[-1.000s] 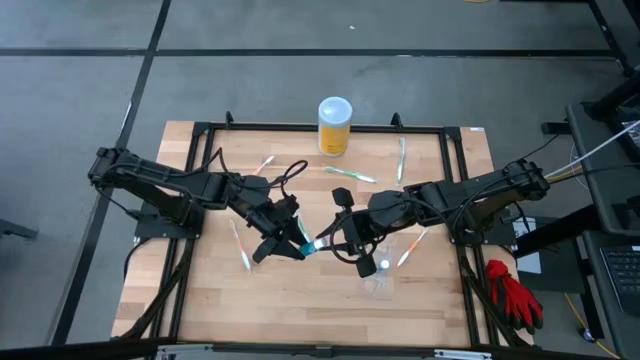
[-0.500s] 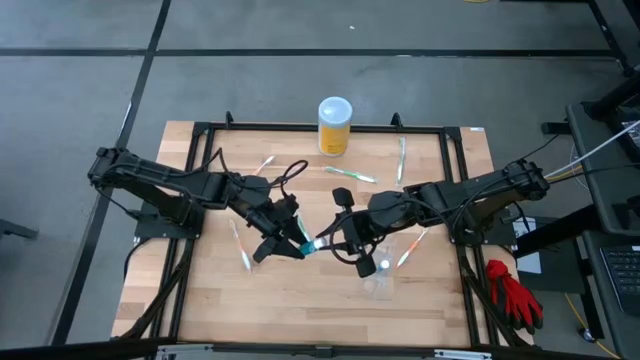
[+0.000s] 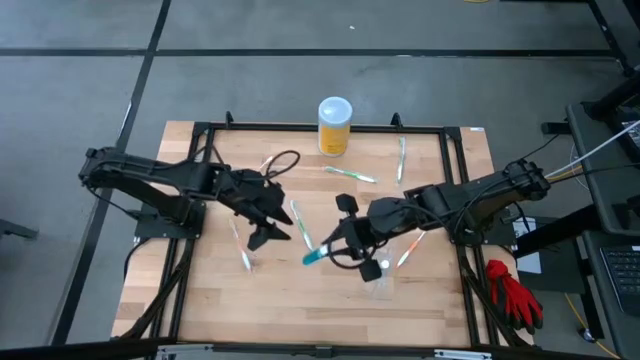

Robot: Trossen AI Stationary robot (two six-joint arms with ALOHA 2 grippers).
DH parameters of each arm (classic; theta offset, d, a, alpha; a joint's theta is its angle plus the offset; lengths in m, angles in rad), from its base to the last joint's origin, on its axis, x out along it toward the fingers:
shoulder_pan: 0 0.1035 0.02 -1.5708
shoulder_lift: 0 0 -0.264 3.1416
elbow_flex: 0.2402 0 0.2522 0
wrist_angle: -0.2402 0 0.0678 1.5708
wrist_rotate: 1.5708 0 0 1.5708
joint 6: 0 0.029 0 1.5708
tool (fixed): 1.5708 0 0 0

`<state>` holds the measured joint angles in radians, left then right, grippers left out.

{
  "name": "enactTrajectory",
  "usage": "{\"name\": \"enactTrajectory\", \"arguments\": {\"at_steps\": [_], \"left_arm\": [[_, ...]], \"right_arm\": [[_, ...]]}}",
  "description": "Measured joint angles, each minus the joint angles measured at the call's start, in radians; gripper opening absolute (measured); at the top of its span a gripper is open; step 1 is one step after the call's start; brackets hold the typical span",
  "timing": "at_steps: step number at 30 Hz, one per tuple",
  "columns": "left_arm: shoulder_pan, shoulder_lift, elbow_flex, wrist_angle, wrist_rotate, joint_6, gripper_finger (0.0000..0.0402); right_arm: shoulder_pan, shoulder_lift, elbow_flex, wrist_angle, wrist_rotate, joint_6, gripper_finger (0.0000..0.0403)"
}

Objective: Pick & Place toothbrushing station
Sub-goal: Put the blue mouthwash bottle into the transparent organizer

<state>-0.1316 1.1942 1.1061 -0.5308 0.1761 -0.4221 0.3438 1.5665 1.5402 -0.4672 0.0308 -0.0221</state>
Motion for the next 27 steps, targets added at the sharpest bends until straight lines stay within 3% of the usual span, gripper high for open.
{"name": "enactTrajectory", "arguments": {"at_steps": [12, 21, 27], "left_arm": [[0.023, -0.179, 0.000, -0.249, -0.176, 0.027, 0.0221], [0.017, -0.240, 0.000, -0.260, -0.211, 0.008, 0.0214], [-0.060, -0.216, 0.000, -0.258, -0.273, 0.015, 0.0214]], "right_arm": [[0.005, 0.000, 0.000, -0.259, 0.003, 0.138, 0.0098], [0.031, -0.007, 0.000, -0.464, -0.024, 0.211, 0.0098], [0.092, -0.017, 0.000, -0.554, -0.016, 0.285, 0.0098]]}}
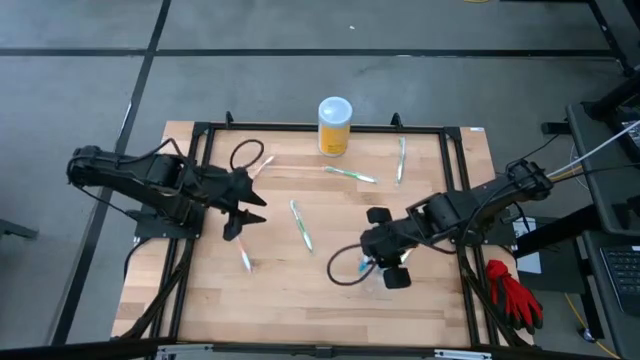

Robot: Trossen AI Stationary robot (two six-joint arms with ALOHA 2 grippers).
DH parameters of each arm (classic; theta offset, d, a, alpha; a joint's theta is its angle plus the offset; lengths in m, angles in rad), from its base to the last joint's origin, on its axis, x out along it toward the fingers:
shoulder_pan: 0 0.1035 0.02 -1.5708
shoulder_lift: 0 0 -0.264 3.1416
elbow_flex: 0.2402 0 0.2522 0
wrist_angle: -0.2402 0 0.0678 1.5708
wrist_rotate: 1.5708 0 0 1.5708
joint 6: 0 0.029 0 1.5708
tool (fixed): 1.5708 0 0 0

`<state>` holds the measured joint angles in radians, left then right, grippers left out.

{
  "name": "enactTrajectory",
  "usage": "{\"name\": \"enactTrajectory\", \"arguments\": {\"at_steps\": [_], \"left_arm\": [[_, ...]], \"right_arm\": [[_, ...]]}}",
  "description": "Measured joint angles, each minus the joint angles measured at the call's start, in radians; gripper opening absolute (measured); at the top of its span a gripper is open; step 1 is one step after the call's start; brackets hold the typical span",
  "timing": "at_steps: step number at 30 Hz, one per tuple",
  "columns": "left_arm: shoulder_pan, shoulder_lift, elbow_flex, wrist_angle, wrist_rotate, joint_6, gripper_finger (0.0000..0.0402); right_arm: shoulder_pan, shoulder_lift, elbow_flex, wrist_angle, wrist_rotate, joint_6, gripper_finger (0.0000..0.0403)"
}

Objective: Pick & Place toothbrushing station
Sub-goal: Put the blue mouthwash bottle into the transparent organizer

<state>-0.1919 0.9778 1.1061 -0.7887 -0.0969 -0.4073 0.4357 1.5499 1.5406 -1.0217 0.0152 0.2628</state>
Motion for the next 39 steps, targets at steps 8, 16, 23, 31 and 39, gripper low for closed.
{"name": "enactTrajectory", "arguments": {"at_steps": [8, 16, 23, 31, 39], "left_arm": [[-0.124, 0.068, 0.000, 0.034, -0.222, -0.038, 0.0214], [-0.180, 0.131, 0.000, 0.034, -0.323, -0.086, 0.0213], [-0.199, 0.139, 0.000, 0.029, -0.385, -0.098, 0.0213], [-0.216, 0.139, 0.000, 0.029, -0.407, -0.119, 0.0213], [-0.215, 0.139, 0.000, 0.029, -0.394, -0.132, 0.0213]], "right_arm": [[0.074, -0.024, 0.000, -0.071, 0.227, 0.100, 0.0098], [0.075, -0.025, -0.018, -0.146, 0.221, 0.179, 0.0098], [0.082, -0.026, -0.095, -0.132, 0.153, 0.193, 0.0098], [0.097, -0.027, -0.164, -0.073, 0.151, 0.210, 0.0098], [0.096, -0.026, -0.226, 0.016, 0.191, 0.212, 0.0098]]}}
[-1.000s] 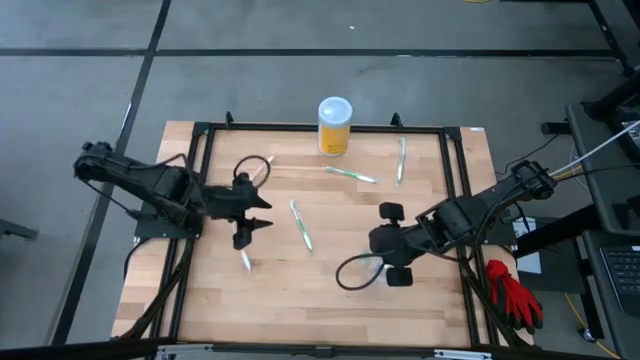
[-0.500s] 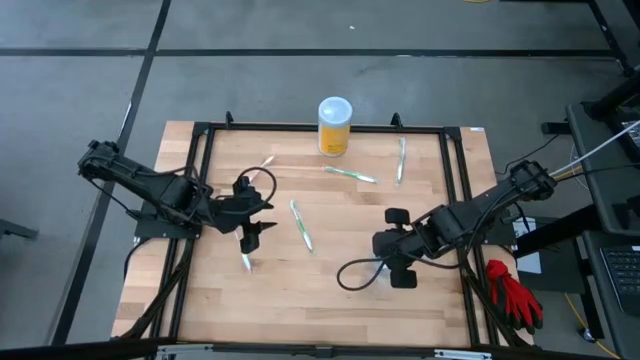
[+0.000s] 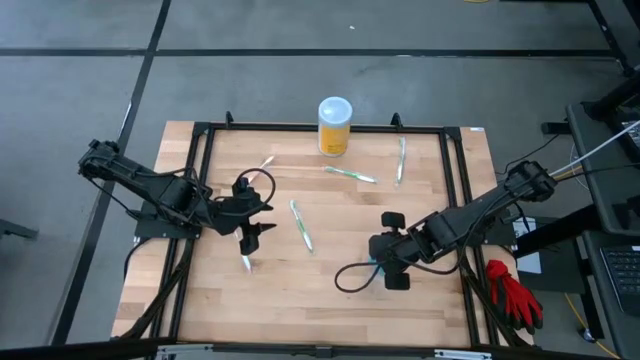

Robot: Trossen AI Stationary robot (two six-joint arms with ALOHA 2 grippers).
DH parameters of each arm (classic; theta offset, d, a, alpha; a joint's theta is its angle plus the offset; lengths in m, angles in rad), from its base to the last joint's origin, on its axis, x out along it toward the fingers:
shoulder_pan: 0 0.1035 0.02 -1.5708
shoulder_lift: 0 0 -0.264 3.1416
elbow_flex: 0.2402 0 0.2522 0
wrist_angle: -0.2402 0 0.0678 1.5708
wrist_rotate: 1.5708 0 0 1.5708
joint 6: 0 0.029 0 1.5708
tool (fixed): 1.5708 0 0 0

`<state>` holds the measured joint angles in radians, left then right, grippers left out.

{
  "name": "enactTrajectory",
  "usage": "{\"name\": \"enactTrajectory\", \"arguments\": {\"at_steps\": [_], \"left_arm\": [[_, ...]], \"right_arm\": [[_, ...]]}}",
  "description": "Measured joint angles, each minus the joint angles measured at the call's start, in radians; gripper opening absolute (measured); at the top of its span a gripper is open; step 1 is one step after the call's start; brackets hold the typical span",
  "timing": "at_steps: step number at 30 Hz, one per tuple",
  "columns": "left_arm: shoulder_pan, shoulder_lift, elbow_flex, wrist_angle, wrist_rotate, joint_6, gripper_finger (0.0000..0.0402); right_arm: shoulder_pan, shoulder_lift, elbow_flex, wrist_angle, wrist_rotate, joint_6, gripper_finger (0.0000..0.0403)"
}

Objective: Pick & Place toothbrushing station
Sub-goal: Put the blue mouthwash bottle into the transparent organizer

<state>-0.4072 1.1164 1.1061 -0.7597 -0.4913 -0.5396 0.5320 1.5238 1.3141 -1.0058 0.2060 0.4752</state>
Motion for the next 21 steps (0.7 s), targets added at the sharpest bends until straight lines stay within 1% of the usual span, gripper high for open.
{"name": "enactTrajectory", "arguments": {"at_steps": [4, 11, 15, 21], "left_arm": [[0.000, 0.000, 0.000, 0.000, 0.005, -0.006, 0.0213], [0.000, 0.000, 0.000, 0.000, 0.013, -0.014, 0.0213], [0.000, 0.000, 0.000, 0.000, 0.013, -0.015, 0.0213], [0.000, 0.000, 0.000, 0.000, 0.013, -0.015, 0.0213]], "right_arm": [[0.007, 0.001, -0.033, 0.011, -0.035, 0.015, 0.0098], [0.024, -0.006, -0.033, 0.019, -0.025, 0.047, 0.0098], [0.027, -0.030, -0.033, 0.015, -0.024, 0.081, 0.0098], [0.044, -0.085, -0.033, -0.048, 0.002, 0.146, 0.0098]]}}
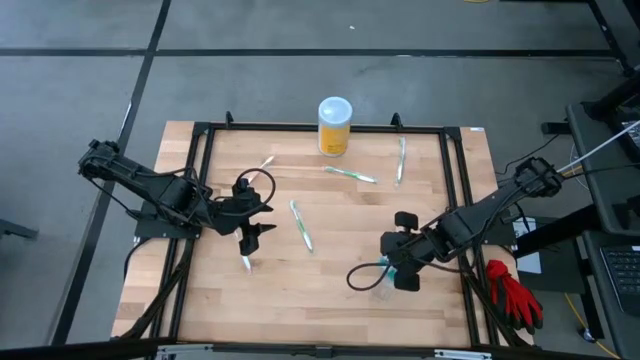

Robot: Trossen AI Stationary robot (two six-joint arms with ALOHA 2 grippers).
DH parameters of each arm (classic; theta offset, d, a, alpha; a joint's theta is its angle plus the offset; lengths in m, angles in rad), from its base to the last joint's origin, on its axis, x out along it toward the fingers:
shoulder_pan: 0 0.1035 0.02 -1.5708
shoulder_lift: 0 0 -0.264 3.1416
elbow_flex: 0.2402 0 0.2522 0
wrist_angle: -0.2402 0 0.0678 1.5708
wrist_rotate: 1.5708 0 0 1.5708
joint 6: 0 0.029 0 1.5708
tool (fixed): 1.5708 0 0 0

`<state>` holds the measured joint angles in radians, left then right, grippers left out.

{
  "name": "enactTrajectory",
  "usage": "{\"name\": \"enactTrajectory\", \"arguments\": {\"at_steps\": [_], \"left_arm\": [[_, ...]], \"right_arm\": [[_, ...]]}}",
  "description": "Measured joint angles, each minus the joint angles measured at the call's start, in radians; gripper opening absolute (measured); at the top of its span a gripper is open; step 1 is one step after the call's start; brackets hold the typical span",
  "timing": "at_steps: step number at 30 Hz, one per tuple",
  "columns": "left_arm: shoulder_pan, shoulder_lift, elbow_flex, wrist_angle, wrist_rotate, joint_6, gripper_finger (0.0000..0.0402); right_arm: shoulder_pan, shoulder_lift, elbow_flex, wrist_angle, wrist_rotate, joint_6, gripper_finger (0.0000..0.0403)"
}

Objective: Pick & Place toothbrushing station
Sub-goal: Put the blue mouthwash bottle into the transparent organizer

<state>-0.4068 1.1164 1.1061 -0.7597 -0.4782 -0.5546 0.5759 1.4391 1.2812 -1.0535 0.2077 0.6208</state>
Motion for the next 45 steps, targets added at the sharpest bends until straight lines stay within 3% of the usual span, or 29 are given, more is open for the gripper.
{"name": "enactTrajectory", "arguments": {"at_steps": [15, 22, 29, 45], "left_arm": [[0.003, 0.000, 0.000, -0.001, -0.001, 0.015, 0.0213], [0.003, 0.000, 0.000, -0.002, -0.002, 0.018, 0.0213], [0.003, 0.000, -0.001, -0.002, -0.002, 0.022, 0.0213], [0.003, 0.000, -0.001, -0.002, -0.005, -0.009, 0.0213]], "right_arm": [[0.054, -0.008, 0.001, -0.064, -0.025, 0.057, 0.0098], [0.124, -0.008, 0.002, -0.095, -0.057, 0.163, 0.0098], [0.123, -0.009, 0.023, -0.101, 0.045, 0.191, 0.0098], [0.065, -0.009, 0.023, -0.114, 0.155, 0.212, 0.0098]]}}
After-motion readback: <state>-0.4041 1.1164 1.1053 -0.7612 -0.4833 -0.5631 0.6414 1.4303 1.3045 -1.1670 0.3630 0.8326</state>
